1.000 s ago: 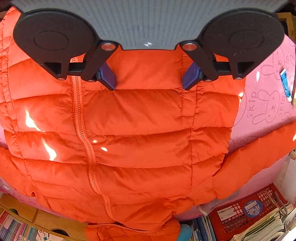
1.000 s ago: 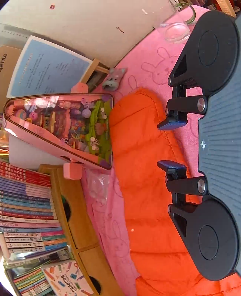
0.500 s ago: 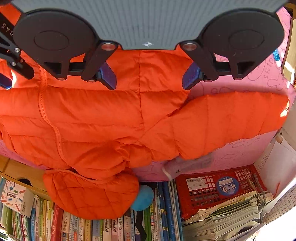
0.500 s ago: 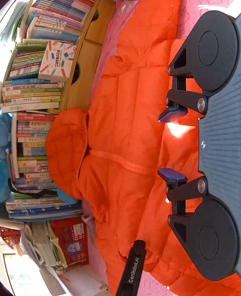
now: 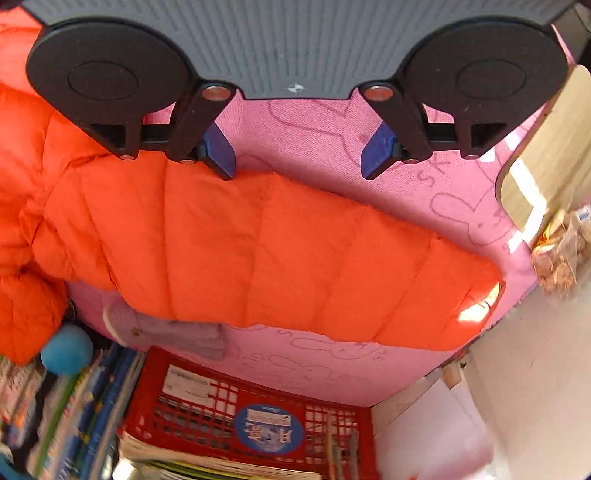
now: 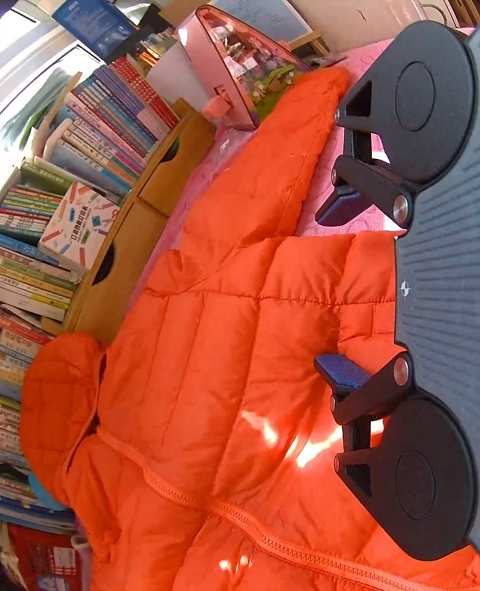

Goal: Fold clothes

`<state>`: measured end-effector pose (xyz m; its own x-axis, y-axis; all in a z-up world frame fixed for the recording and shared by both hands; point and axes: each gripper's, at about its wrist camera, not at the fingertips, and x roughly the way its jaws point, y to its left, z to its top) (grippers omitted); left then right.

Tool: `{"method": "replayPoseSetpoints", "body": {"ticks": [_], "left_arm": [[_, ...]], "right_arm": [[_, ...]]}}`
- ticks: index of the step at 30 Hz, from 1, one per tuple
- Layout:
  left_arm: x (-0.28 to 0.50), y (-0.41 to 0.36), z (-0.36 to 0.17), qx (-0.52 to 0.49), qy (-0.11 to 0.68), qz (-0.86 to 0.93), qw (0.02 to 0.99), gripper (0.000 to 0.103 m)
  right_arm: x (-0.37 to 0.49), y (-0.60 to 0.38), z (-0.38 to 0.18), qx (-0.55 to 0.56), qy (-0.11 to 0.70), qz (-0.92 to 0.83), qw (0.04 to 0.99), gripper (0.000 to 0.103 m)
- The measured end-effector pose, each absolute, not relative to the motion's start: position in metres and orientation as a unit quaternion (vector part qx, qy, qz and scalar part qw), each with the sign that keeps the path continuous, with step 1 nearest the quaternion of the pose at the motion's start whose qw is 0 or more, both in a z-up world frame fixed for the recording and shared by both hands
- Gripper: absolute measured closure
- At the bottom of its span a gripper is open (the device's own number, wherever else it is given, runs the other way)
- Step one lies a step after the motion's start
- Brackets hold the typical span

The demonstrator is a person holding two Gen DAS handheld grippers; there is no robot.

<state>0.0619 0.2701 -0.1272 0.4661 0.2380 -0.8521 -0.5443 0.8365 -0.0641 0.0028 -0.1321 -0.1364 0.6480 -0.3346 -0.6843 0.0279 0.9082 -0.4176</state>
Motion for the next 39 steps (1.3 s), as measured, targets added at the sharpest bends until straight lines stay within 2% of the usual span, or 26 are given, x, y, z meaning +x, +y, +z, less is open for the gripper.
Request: {"method": "replayPoseSetpoints", "body": {"ticks": [2,5,7,8,9,12,15,24,29,31,33,39], "left_arm": [[0.055,0.302,-0.125,-0.236,0.442,0.241,0.831,0.028],[0.061,0.333,-0.130,-0.258,0.432,0.265,0.823,0.028],[0.068,0.350,-0.137,-0.272,0.425,0.269,0.820,0.032],[0.070,0.355,-0.139,-0.275,0.417,0.275,0.821,0.038],[0.073,0.359,-0.139,-0.269,0.412,0.283,0.823,0.053],[0.083,0.372,-0.142,-0.253,0.399,0.300,0.829,0.078],[0.092,0.385,-0.143,-0.236,0.399,0.304,0.832,0.087],[0.109,0.388,-0.130,-0.146,0.428,0.336,0.826,0.088],[0.083,0.323,-0.092,-0.102,0.380,0.242,0.887,0.087],[0.077,0.286,-0.080,-0.095,0.364,0.177,0.909,0.087],[0.075,0.250,-0.075,-0.093,0.360,0.109,0.922,0.084],[0.084,0.171,-0.101,-0.062,0.395,0.016,0.916,0.084]], "right_arm": [[0.002,-0.115,-0.137,-0.197,0.405,-0.090,0.888,0.028],[0.002,-0.088,-0.138,-0.210,0.402,-0.072,0.888,0.028],[0.001,-0.071,-0.139,-0.218,0.400,-0.060,0.888,0.028],[0.001,-0.062,-0.139,-0.222,0.399,-0.055,0.888,0.028],[0.000,-0.055,-0.139,-0.227,0.396,-0.052,0.888,0.028],[-0.001,-0.043,-0.138,-0.234,0.394,-0.048,0.887,0.028],[-0.001,-0.033,-0.137,-0.237,0.396,-0.046,0.886,0.028],[0.009,-0.019,-0.124,-0.213,0.386,-0.032,0.897,0.028],[0.030,0.006,-0.113,-0.172,0.357,0.021,0.918,0.030],[0.041,0.014,-0.112,-0.159,0.350,0.041,0.922,0.039],[0.055,0.021,-0.111,-0.141,0.343,0.051,0.927,0.041],[0.085,-0.007,-0.123,-0.109,0.360,0.019,0.927,0.041]]}}
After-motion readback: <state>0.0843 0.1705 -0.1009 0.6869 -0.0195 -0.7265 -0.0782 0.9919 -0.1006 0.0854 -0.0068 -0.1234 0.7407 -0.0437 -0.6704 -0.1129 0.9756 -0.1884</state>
